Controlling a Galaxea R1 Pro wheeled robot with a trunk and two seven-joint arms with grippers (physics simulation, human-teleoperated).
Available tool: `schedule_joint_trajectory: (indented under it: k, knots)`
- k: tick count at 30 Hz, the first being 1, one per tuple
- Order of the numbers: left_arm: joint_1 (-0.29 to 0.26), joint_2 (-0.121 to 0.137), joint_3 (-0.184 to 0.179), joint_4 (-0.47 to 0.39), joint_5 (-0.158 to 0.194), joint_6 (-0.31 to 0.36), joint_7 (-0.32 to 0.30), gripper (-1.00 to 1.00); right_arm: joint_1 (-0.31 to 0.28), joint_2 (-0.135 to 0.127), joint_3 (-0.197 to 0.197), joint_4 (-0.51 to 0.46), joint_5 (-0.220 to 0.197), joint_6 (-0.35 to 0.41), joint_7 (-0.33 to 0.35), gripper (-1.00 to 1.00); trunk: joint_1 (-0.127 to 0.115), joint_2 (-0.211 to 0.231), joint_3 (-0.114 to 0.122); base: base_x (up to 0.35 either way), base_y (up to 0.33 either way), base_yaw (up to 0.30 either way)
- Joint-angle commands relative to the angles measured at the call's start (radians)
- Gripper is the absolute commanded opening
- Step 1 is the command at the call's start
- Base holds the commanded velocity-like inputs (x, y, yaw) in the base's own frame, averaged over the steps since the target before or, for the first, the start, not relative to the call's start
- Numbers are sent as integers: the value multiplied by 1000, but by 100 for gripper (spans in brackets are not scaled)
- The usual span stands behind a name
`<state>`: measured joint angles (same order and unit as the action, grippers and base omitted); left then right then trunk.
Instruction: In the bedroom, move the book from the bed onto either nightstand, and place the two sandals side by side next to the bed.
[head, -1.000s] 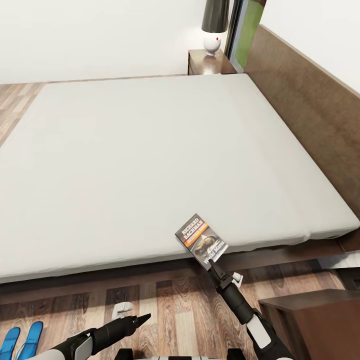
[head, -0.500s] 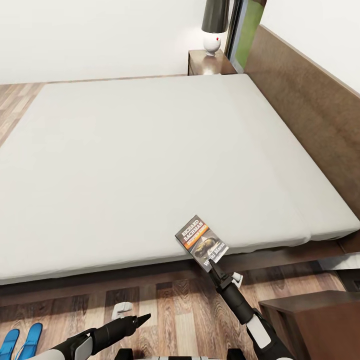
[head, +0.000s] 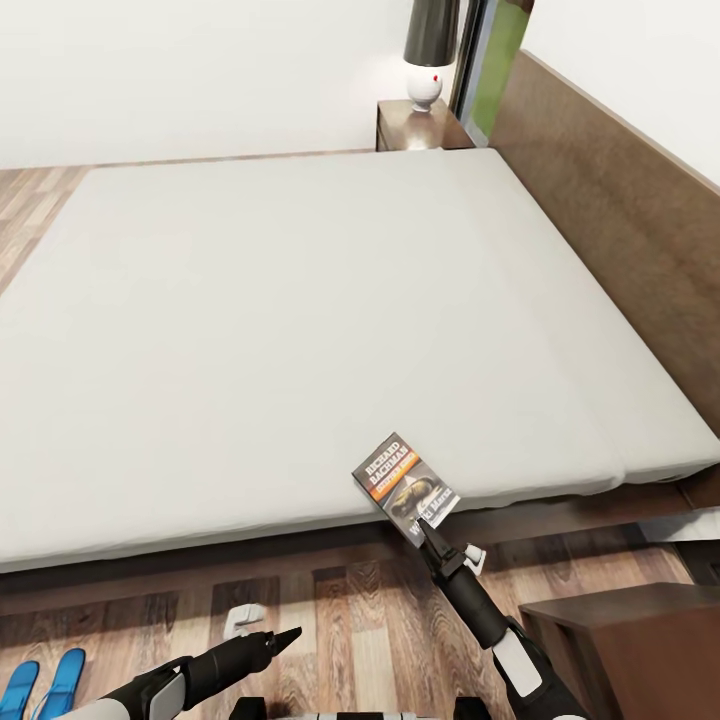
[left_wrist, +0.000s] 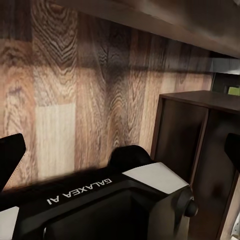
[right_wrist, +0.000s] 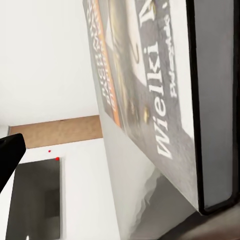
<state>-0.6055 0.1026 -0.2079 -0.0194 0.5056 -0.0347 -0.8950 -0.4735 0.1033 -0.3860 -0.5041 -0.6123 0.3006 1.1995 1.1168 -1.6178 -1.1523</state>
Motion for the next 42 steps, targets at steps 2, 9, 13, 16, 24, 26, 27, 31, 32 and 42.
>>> schedule_joint_trajectory:
  k: [2,9,13,16,24,26,27,31,32,42]
  knots:
    - [0,0,-8,0,7,-4,-2,100,0,1,-5,0,0,10,3,100,0,0,0,90,75,0]
    - [0,0,-8,1,7,-4,-1,100,0,1,-5,0,0,11,4,100,0,0,0,15,12,0]
    - [0,0,-8,1,7,-4,-1,100,0,1,-5,-1,0,11,5,100,0,0,0,2,2,0]
    - [0,0,-8,1,7,-4,-1,100,0,1,-5,-1,0,11,5,-100,0,0,0,0,0,0]
    - [0,0,-8,1,7,-4,-1,100,0,2,-5,-1,0,11,5,-100,0,0,0,0,0,0]
    - [0,0,-8,1,7,-4,-1,100,0,1,-5,-1,0,11,5,-100,0,0,0,0,0,0]
    - [0,0,-8,1,7,-4,-1,100,0,1,-5,-1,0,11,5,-100,0,0,0,0,0,0]
    - [0,0,-8,1,7,-4,-1,100,0,1,-5,-1,0,11,5,-100,0,0,0,0,0,0]
    - [0,0,-8,1,7,-4,-1,100,0,1,-5,-1,0,11,5,-100,0,0,0,0,0,0]
    - [0,0,-8,0,5,-2,-3,100,0,1,-5,-1,-1,11,6,-100,-27,49,21,0,0,0]
